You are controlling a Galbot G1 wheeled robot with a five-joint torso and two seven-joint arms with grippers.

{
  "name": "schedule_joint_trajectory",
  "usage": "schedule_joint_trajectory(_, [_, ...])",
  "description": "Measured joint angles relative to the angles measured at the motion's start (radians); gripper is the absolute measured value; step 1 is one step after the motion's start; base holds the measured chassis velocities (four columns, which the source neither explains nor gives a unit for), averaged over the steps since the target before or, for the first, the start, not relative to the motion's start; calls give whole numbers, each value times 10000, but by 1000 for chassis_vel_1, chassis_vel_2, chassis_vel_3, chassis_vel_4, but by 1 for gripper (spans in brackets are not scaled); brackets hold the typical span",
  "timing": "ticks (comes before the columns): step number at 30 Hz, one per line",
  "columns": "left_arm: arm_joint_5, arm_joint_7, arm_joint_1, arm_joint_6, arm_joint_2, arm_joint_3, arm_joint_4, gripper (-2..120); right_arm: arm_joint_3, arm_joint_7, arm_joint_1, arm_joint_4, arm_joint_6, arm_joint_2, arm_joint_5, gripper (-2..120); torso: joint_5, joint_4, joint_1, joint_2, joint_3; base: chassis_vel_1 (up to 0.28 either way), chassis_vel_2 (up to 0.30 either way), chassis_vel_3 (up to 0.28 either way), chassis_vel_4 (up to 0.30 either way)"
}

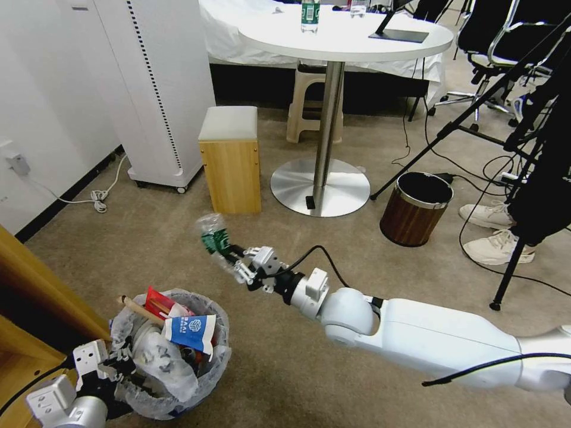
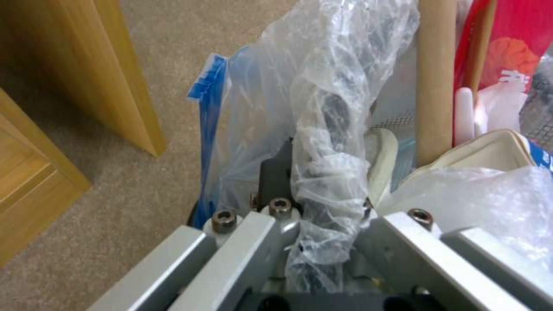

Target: Pick up the trash bin and place the garbage on the floor into it.

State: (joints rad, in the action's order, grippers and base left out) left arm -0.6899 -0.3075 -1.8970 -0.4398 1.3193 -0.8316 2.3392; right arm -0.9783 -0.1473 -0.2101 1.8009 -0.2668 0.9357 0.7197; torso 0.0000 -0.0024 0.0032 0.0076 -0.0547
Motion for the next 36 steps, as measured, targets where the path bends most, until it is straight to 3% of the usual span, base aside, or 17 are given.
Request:
schedule_joint_trajectory(15, [-10, -9, -115, -30, 136, -65, 397, 0, -1488, 687, 515, -895, -506, 1230, -246, 10, -1, 0, 0, 0, 0, 0, 0, 0, 0])
schedule_joint_trajectory(36, [54, -39, -371, -80, 393, -182, 908, 0, -2183, 64, 25, -1962, 6, 2653, -502, 10, 0, 1, 1, 0, 0, 0, 0, 0, 0])
